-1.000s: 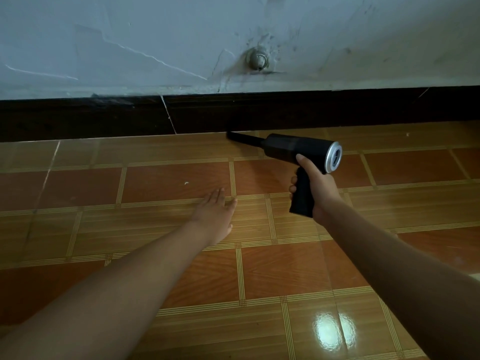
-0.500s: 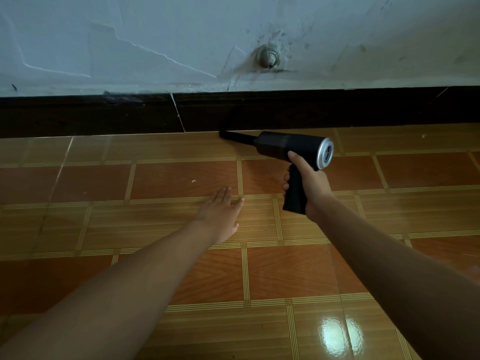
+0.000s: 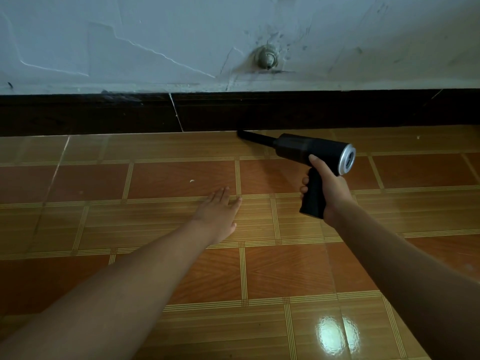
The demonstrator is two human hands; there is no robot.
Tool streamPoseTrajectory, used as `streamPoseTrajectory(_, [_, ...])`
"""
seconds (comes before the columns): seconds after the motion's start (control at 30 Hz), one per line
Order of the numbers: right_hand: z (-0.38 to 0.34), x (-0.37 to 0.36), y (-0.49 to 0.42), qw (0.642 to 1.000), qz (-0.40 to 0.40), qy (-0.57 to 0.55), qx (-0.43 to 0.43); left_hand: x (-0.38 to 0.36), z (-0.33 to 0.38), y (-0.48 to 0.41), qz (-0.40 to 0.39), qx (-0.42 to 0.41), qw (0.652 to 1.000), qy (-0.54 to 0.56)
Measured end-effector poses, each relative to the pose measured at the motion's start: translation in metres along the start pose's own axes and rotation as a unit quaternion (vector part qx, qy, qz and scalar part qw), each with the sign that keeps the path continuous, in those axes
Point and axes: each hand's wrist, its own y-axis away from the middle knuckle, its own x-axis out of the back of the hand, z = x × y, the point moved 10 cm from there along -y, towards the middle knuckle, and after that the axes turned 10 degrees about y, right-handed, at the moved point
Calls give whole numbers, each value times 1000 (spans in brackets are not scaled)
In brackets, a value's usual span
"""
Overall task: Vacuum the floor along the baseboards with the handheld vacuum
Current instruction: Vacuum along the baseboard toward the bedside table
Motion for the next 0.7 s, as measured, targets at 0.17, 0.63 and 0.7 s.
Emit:
streamPoseTrajectory(0.17, [1,-10,0,1000,-11,10,1,2,0,2,7,-3,1000,4])
streamPoseTrajectory(0.63, [2,-62,-3,998,-48,41,9,-3,-81,32,35,116,991,48])
streamPoseTrajectory(0.7, [3,-71,-3,997,-55,46,9,-6,-88,33,17,123,991,52])
